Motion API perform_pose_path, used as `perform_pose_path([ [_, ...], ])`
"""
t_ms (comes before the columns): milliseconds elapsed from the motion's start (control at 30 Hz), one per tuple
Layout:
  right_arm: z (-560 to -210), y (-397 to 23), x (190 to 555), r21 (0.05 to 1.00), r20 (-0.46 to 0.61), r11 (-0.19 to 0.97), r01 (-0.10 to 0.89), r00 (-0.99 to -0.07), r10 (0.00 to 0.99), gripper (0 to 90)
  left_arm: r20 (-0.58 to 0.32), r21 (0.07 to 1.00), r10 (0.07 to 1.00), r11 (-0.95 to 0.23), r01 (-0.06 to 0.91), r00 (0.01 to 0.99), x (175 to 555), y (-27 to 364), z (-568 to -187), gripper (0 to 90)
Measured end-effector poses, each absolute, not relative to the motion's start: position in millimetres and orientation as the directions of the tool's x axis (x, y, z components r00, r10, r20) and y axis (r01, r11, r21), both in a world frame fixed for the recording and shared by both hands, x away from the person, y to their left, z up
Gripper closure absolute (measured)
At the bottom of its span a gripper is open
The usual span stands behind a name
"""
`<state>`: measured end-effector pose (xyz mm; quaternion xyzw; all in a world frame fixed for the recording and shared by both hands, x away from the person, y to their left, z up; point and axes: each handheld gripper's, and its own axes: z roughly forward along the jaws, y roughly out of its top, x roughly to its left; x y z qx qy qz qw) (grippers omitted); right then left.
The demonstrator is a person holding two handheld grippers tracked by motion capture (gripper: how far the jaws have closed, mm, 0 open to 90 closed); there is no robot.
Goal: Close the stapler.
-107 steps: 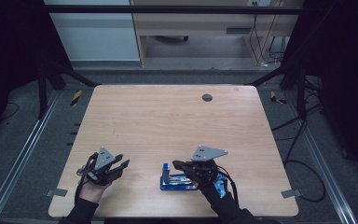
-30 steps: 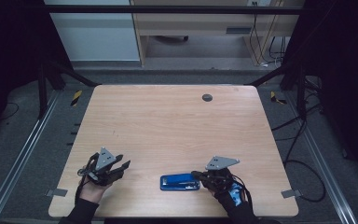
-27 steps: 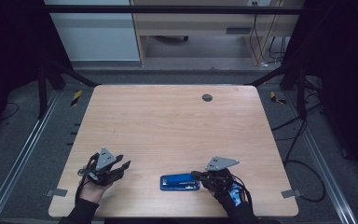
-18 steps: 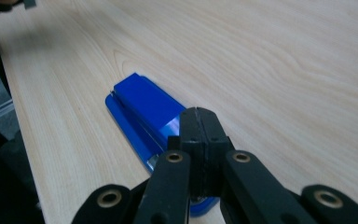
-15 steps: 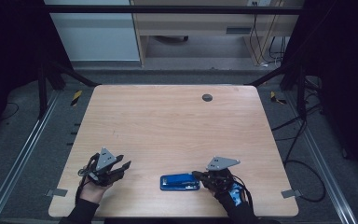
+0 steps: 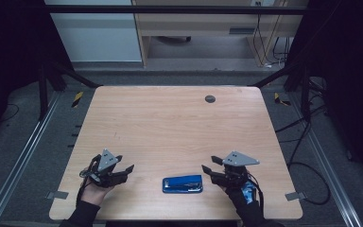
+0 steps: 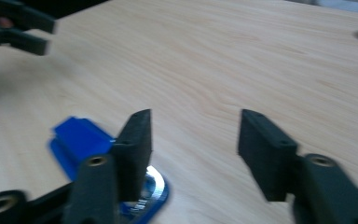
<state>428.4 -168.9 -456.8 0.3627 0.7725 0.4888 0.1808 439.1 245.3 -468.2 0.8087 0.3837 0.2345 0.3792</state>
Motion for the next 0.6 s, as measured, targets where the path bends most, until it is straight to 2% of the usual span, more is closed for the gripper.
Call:
perform_pose_path([
  [133,-464,-191,441,0.856,0.049,0.261,0.446,-0.574,0.817,30.6,0.081,0.788,0.804,-0.414,0.457,0.589,442,247,-471,34.4],
  [333,-475,-217,455,0.804,0.04,0.257,0.536,-0.48,0.876,27.0,0.075,0.784,0.818,-0.402,0.474,0.57,446,251,-474,31.3],
  [600,-481,-235,464,0.77,0.032,0.248,0.587,-0.425,0.905,24.3,0.067,0.779,0.836,-0.385,0.495,0.544,451,258,-476,29.5],
])
